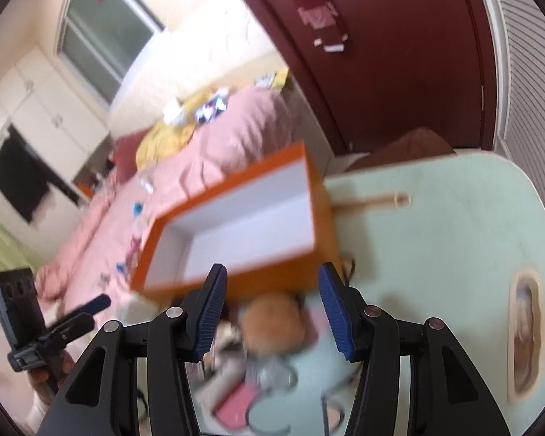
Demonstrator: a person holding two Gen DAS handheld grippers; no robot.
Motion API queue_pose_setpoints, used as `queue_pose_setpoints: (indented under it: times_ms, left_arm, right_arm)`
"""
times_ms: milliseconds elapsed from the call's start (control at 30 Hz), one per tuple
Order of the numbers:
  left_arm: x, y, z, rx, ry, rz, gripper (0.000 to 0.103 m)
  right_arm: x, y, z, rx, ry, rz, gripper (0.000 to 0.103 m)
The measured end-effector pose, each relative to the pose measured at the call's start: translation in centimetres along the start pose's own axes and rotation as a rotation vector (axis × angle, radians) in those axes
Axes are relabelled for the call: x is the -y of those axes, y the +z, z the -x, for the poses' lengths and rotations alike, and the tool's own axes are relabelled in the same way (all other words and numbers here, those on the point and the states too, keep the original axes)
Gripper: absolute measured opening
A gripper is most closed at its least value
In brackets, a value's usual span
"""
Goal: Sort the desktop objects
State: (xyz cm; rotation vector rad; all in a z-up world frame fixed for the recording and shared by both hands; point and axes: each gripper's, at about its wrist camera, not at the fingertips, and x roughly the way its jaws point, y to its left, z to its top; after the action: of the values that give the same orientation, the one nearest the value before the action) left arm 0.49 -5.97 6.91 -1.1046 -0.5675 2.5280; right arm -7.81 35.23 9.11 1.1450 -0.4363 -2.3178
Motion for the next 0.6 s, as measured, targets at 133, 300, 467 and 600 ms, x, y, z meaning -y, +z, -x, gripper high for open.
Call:
queue_pose_setpoints:
  times_ms: [133,300,467,600]
  left_arm:
    - [-1.9,0.7,-3.0,-0.032,0.022,0.163,0.077]
    - [-2.1,0.9,-5.5,-0.051,0.028,0.173,0.080]
    - [-2.5,1.8,-6.5,-0.036,0.044,0.175,0.082]
    - [-2.3,2.1,-6.9,-0.046,0.047,0.145,0.082]
  right_arm:
    - [1.3,1.6,-2.9,0.017,0.005,-0.102,0.052]
    - [1.6,1.7,-5.6,-0.029,0.031,-0.153,0.054]
    - [-0.5,0.0,-4.7,-0.025,-0.004,-0.107,0.062]
    - [-0.7,0.1,-5.5,-0.024,-0.002,-0.117,0.066]
